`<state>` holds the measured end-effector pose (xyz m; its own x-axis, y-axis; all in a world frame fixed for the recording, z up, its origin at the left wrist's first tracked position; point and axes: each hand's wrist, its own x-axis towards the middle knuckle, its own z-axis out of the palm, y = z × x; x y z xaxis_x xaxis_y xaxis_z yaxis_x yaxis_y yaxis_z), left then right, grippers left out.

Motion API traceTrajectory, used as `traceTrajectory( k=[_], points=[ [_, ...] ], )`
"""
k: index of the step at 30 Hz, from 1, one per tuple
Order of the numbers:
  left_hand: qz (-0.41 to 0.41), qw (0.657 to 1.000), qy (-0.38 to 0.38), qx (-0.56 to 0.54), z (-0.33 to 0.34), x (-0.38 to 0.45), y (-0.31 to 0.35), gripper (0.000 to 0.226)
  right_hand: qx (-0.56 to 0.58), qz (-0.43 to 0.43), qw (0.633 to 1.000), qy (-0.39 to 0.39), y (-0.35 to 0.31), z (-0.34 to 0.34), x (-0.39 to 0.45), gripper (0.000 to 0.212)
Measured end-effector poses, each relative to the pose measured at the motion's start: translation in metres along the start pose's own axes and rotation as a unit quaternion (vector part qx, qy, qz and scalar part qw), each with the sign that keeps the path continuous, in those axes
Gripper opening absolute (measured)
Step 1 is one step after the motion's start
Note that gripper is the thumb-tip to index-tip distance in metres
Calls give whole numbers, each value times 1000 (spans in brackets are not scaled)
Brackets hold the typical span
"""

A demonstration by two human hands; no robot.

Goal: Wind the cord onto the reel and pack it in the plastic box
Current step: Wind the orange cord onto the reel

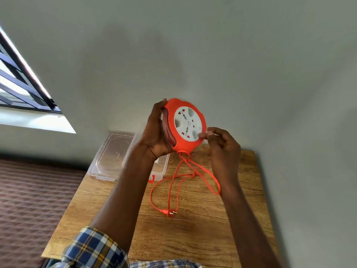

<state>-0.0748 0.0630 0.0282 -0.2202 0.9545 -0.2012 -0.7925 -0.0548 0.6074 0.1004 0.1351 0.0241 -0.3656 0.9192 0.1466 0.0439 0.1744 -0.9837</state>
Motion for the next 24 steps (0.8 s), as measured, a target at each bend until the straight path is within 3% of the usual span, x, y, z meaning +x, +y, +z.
traceTrajectory(
  k=[3,9,14,20,24],
  points=[
    [36,994,42,-91,3,7,-6,95,157,149,976,18,8,-6,8,19],
    [105,969,77,-210,2,18,-27,100,258,264,922,-119,22,1,5,26],
    [182,955,146,-185,6,27,-42,93,181,244,947,-105,22,11,0,26],
    [214,959,143,-114,10,24,-41,84,117,216,966,-80,26,10,-2,3],
    [237,955,147,-103,15,20,-40,81,12,116,990,-76,34,2,8,21]
  ],
)
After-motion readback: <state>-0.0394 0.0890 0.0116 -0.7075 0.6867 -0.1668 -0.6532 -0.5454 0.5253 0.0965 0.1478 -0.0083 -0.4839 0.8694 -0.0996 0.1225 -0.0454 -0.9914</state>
